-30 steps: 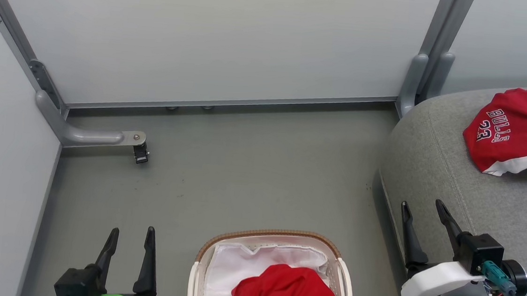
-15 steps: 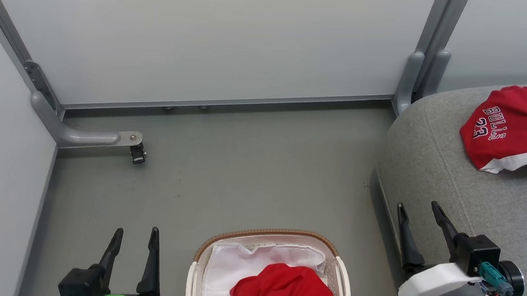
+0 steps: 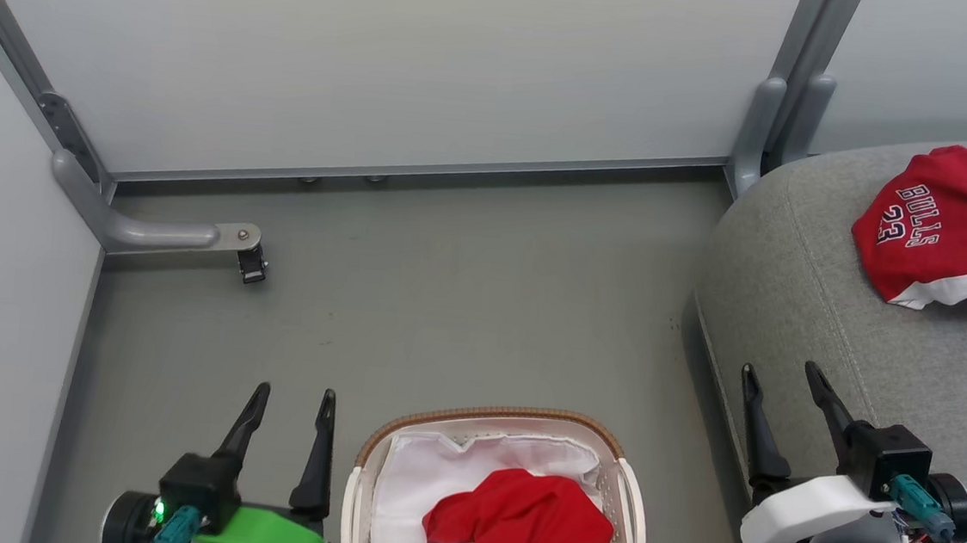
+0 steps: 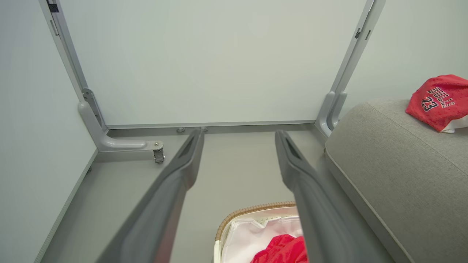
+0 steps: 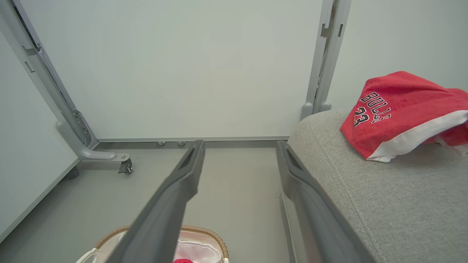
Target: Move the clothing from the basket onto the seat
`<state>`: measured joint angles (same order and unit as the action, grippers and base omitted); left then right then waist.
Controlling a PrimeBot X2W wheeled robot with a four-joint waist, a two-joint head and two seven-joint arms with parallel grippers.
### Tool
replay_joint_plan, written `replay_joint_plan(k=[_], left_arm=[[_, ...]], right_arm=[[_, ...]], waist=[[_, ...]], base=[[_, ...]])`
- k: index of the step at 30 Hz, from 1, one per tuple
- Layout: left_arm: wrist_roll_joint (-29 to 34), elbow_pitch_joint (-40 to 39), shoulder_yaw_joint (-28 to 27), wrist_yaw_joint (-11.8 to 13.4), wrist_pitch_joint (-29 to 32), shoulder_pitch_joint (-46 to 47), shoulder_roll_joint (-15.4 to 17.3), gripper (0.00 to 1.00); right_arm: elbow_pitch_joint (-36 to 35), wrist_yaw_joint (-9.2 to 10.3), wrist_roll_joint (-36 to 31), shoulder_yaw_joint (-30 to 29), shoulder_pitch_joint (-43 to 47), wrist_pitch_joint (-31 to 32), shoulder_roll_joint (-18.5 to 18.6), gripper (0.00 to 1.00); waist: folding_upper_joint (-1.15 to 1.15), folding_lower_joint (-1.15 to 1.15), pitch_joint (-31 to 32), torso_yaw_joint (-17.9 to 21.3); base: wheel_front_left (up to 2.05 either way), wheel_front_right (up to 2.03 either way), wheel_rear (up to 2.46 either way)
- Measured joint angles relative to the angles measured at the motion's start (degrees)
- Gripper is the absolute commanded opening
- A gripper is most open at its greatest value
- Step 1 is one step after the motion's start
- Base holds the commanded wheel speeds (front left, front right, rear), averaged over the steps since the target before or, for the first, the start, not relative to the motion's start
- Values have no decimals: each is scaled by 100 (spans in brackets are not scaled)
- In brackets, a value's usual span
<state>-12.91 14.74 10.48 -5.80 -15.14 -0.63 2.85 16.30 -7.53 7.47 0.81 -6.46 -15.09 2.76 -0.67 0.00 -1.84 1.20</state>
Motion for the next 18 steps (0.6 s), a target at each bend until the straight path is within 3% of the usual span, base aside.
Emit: replay_joint_plan(k=[9,18], left_arm=[[357,993,971,-136,-2,1279,-2,100],[216,2904,2719,-159,103,2863,-13,100]], right_arm=[[-252,0,-216,-442,-391,0,1,100],[-560,0,-200,-594,-1121,0,2,100]], waist=[[0,0,-502,13],[0,0,-1450,135]], base=[[0,0,0],[0,0,0]])
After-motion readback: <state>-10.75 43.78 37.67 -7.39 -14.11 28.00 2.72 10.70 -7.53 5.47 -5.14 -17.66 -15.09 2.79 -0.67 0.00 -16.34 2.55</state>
